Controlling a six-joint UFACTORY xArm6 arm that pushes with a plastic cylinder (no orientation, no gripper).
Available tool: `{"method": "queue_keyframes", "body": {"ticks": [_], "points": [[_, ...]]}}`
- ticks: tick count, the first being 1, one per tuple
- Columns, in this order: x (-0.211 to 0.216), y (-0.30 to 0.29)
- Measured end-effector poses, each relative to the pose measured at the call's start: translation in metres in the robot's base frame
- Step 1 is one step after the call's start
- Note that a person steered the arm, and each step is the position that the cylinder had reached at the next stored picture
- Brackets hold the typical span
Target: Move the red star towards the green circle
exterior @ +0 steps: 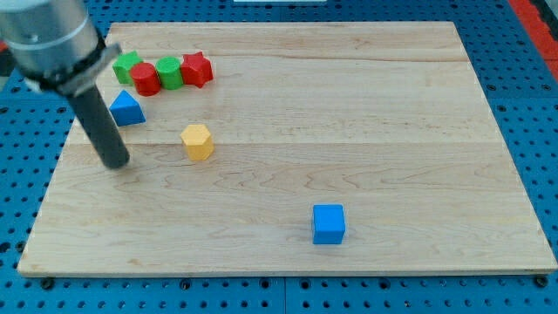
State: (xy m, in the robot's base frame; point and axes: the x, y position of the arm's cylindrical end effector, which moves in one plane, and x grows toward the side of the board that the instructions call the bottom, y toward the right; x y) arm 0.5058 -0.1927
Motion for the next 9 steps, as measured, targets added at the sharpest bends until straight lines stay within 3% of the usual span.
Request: {"method": "queue_keyframes", "body": {"ticks": [1, 2, 3, 4, 5, 6, 7, 9], "points": [[0.014, 0.134], [-0.032, 0.154], [-0.058, 0.051], [-0.074, 0.116], [-0.152, 0.184], [-0.25, 0.126], [-0.269, 0.036], [-0.178, 0.052]]}}
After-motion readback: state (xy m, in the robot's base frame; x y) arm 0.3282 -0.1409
